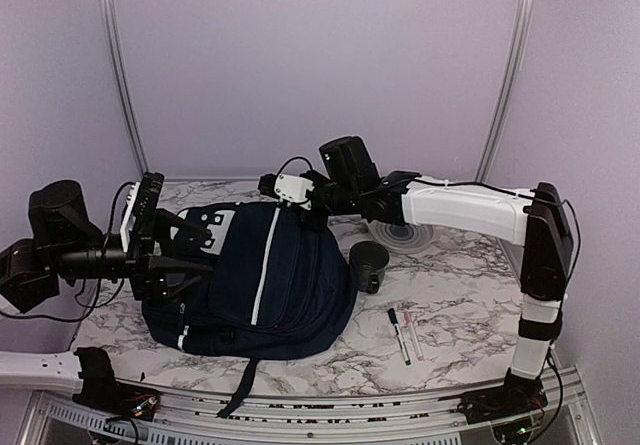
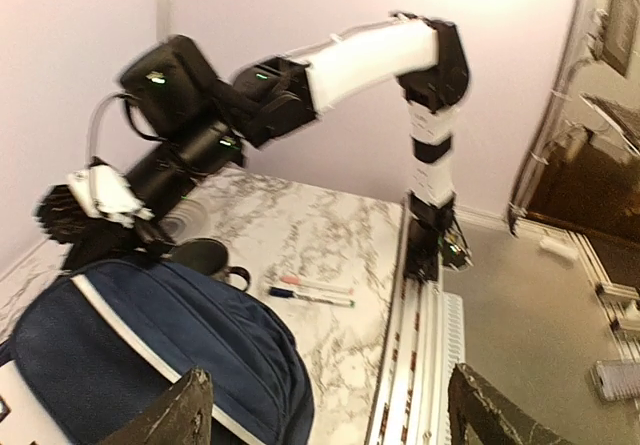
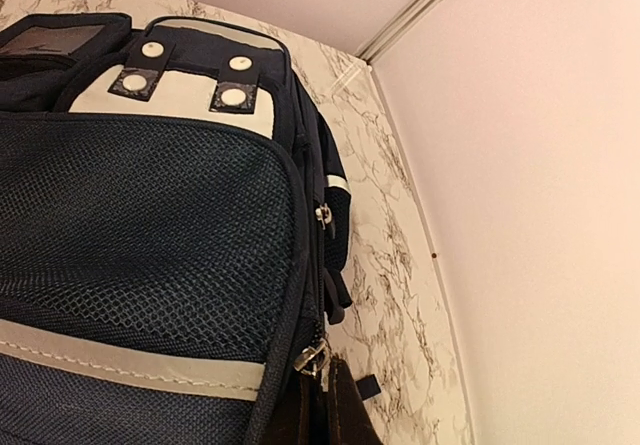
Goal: Pack the student bag
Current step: Rotate the student bag at the center of the board, then hold the upper front pocket of the student bag.
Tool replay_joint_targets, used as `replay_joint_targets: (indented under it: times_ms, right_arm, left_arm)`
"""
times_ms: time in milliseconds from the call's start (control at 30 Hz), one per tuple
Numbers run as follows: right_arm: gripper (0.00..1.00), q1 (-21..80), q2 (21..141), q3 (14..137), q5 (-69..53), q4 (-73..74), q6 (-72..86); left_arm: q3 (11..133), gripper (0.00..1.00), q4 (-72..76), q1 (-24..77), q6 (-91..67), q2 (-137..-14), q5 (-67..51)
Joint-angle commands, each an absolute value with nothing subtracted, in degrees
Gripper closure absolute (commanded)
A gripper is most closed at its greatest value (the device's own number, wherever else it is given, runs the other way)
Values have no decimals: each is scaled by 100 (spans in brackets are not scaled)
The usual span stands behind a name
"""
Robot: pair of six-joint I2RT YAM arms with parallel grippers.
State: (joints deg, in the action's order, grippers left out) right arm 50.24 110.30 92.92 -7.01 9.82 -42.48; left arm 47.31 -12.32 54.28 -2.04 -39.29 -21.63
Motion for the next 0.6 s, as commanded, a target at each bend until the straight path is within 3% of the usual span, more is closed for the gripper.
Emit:
replay_joint_targets:
  times_ms: [0, 167, 333, 467, 567]
  right_arm:
    - [100, 5364, 10241, 9280, -1327, -63, -4809]
    - [100, 5564, 9884, 9106, -1745, -163, -5229]
    - [100, 5654, 9672, 8949, -1969, -165, -5473]
    - [100, 5702, 9491, 8785, -2240, -113, -5641]
    - [100, 5704, 9458, 8781, -2324, -97, -5643]
  left_arm:
    - [5489, 13, -2262, 5157, 333, -4415, -265]
    - [6900, 1, -3736, 4021, 516, -5761, -994]
    - [7451, 1, -4085, 3745, 1633, -6617, -1843]
    - [7324, 1, -3705, 3752, 3004, -6870, -1247]
    - [7753, 1, -3853, 3328, 3531, -7299, -2003]
